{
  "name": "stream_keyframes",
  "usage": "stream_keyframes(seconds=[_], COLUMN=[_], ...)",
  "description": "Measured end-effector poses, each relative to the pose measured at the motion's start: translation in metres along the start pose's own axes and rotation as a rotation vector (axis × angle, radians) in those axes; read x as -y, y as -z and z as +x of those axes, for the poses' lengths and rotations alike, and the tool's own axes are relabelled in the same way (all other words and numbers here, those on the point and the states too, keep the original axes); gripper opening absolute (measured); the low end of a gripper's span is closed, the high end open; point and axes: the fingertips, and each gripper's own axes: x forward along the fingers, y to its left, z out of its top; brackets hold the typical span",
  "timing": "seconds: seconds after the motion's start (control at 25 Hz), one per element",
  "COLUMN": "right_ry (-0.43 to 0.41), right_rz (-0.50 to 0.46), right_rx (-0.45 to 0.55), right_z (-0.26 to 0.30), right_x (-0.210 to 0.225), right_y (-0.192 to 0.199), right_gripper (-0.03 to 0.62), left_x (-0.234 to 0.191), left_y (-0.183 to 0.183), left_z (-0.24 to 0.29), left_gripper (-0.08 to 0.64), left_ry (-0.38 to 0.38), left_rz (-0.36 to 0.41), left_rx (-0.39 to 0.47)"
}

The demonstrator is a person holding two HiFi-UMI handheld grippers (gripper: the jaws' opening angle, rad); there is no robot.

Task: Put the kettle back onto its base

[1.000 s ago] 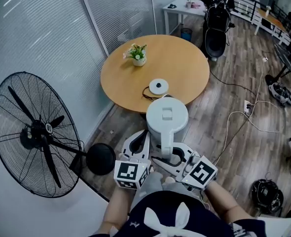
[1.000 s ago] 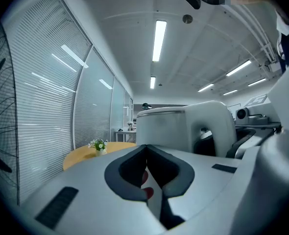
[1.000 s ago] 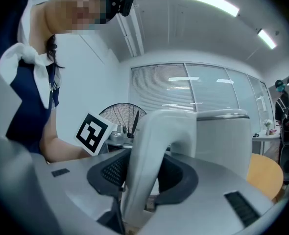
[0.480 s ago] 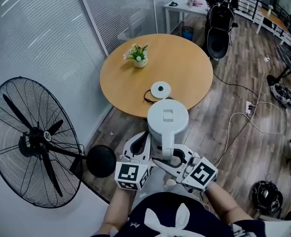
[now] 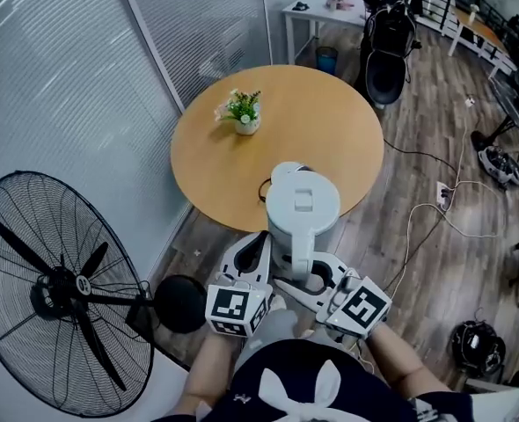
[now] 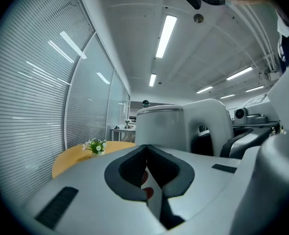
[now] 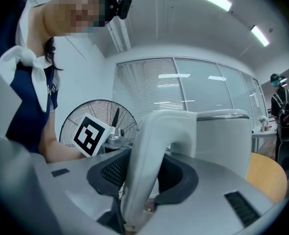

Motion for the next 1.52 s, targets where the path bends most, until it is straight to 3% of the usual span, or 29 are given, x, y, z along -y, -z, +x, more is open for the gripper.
stream_keyframes(seconds=[0.48, 0.92, 1.52], right_ry=[0.095, 0.179, 0.131], right_rz=[0.016, 0.061, 0.055], right_rx=[0.009, -0.016, -0.024], right_z=[0.059, 0.071, 0.095], right_x=[0.055, 0.101, 0.191], right_y=[-0.015, -0.009, -0.019], right_gripper=[0.156, 0.158, 0.158], left_x=[-0.072, -0.102, -0.139], left_y=[-0.008, 0.007, -0.016], left_z=[0.037, 0.068, 0.142], left_gripper=[0.021, 0.021, 0.021], left_ry=[0.049, 0.071, 0.016], left_rz=[-0.024, -0.061, -0.070], left_rx=[-0.001, -0.035, -0.026])
